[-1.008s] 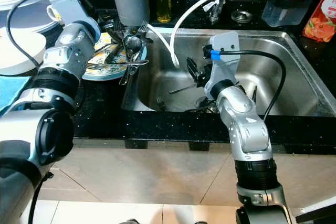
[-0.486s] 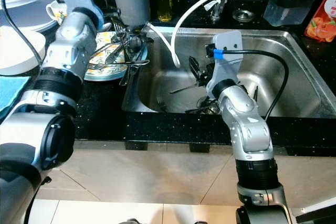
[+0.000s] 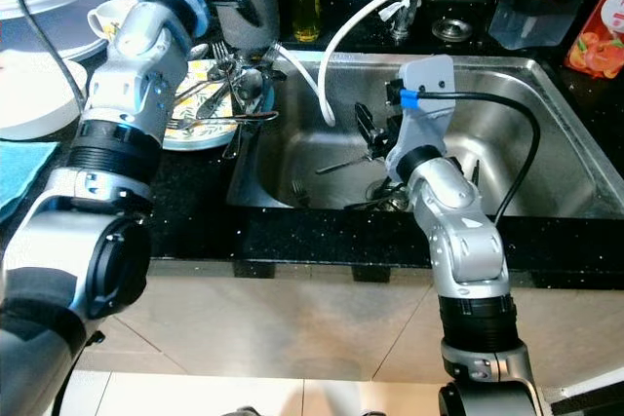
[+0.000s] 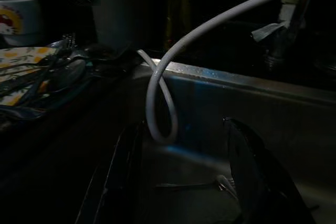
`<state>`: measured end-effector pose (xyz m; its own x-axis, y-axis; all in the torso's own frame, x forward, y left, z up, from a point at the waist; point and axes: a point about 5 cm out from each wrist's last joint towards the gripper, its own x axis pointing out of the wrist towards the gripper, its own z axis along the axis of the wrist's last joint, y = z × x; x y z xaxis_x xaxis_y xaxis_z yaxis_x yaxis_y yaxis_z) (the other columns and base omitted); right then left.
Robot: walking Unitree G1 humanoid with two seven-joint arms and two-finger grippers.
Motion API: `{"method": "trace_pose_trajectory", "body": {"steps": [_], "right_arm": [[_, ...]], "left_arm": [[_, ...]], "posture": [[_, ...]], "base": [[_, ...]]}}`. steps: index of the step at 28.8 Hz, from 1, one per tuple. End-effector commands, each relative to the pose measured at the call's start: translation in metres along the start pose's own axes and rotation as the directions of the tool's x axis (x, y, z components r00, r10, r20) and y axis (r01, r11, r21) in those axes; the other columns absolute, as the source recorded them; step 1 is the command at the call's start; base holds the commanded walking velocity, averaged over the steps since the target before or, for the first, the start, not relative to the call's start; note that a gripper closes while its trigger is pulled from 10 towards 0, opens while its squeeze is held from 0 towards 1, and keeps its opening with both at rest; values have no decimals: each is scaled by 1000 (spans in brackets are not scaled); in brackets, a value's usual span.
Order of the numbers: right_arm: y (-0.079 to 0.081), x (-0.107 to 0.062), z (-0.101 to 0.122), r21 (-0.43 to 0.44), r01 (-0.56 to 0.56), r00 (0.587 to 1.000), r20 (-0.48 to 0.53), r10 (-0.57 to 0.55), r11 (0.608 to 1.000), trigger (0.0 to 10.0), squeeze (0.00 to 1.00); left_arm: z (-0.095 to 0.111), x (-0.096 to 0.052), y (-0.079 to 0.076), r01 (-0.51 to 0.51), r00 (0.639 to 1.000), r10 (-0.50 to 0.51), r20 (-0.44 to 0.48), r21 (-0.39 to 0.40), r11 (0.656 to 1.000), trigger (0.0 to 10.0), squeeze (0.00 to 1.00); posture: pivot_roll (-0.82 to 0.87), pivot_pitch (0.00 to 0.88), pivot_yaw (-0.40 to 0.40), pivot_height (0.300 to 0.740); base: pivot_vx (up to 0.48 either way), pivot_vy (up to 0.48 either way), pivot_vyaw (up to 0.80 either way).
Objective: Kitchen organization
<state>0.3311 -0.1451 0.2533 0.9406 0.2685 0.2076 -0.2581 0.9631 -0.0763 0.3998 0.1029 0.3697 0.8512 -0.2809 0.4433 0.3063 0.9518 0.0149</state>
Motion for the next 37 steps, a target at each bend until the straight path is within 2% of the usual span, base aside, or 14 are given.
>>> {"method": "trace_pose_trajectory", "body": {"steps": [1, 4, 5, 8, 11, 16, 20, 22, 26, 34, 35, 36, 37], "right_arm": [[-4, -1, 6, -18, 20, 1000, 24, -20, 1000, 10000, 0], [-11, -3, 6, -38, 44, 999, 19, -44, 998, 10000, 0], [-11, -3, 6, -38, 44, 999, 19, -44, 998, 10000, 0], [-21, -5, 9, -67, 87, 996, 23, -85, 994, 10000, 0], [-28, -7, 10, -83, 133, 991, 30, -131, 988, 10000, 0], [-31, -6, 8, -90, 175, 985, 32, -172, 981, 10000, 0], [-28, -4, 4, -83, 179, 984, 18, -178, 980, 10000, 0], [-26, -3, 3, -80, 175, 985, 15, -174, 981, 10000, 0], [-18, 0, 0, -63, 150, 989, 0, -150, 987, 10000, 0], [-13, 0, -5, -50, 140, 990, -13, -141, 989, 10000, 0], [-13, 0, -5, -49, 141, 990, -14, -142, 989, 10000, 0], [-13, 0, -6, -48, 142, 990, -14, -143, 989, 10000, 0], [-13, 0, -6, -48, 143, 989, -15, -144, 989, 10000, 0]], "left_arm": [[-11, 0, -14, 83, 994, -84, -66, -25, 996, 10000, 0], [-29, -2, -39, 217, 961, -225, -158, -67, 974, 10000, 0], [-29, -2, -39, 217, 961, -225, -158, -67, 974, 10000, 0], [-46, -5, -57, 293, 926, -302, -228, -71, 953, 10000, 0], [-58, -6, -66, 332, 899, -337, -279, -65, 941, 10000, 0], [-71, -10, -69, 358, 865, -362, -348, -78, 931, 10000, 0], [-90, -20, -71, 400, 795, -415, -442, -132, 907, 10000, 0], [-93, -22, -71, 408, 782, -425, -457, -141, 902, 10000, 0], [-108, -32, -71, 433, 719, -450, -530, -165, 886, 10000, 0], [-117, -37, -67, 421, 680, -459, -571, -208, 883, 10000, 0], [-117, -37, -67, 425, 676, -462, -573, -209, 881, 10000, 471], [-117, -37, -67, 426, 673, -465, -576, -213, 880, 10000, 1000], [-117, -38, -67, 428, 670, -467, -577, -214, 878, 10000, 1000]], "posture": [[59, 73, 37, 740], [39, 93, 35, 740], [39, 93, 35, 740], [31, 125, 35, 740], [30, 140, 37, 740], [33, 163, 33, 740], [35, 180, 19, 740], [33, 186, 16, 740], [41, 194, 12, 740], [42, 197, 14, 740], [42, 197, 14, 740], [40, 195, 15, 740], [40, 194, 16, 740]], "base": [[0, 0, 0], [0, 0, 0], [0, 0, 0], [0, 0, 0], [0, 0, 0], [0, 0, 0], [0, 0, 0], [0, 0, 0], [0, 0, 0], [0, 0, 0], [0, 0, 0], [0, 0, 0], [0, 0, 0]]}}
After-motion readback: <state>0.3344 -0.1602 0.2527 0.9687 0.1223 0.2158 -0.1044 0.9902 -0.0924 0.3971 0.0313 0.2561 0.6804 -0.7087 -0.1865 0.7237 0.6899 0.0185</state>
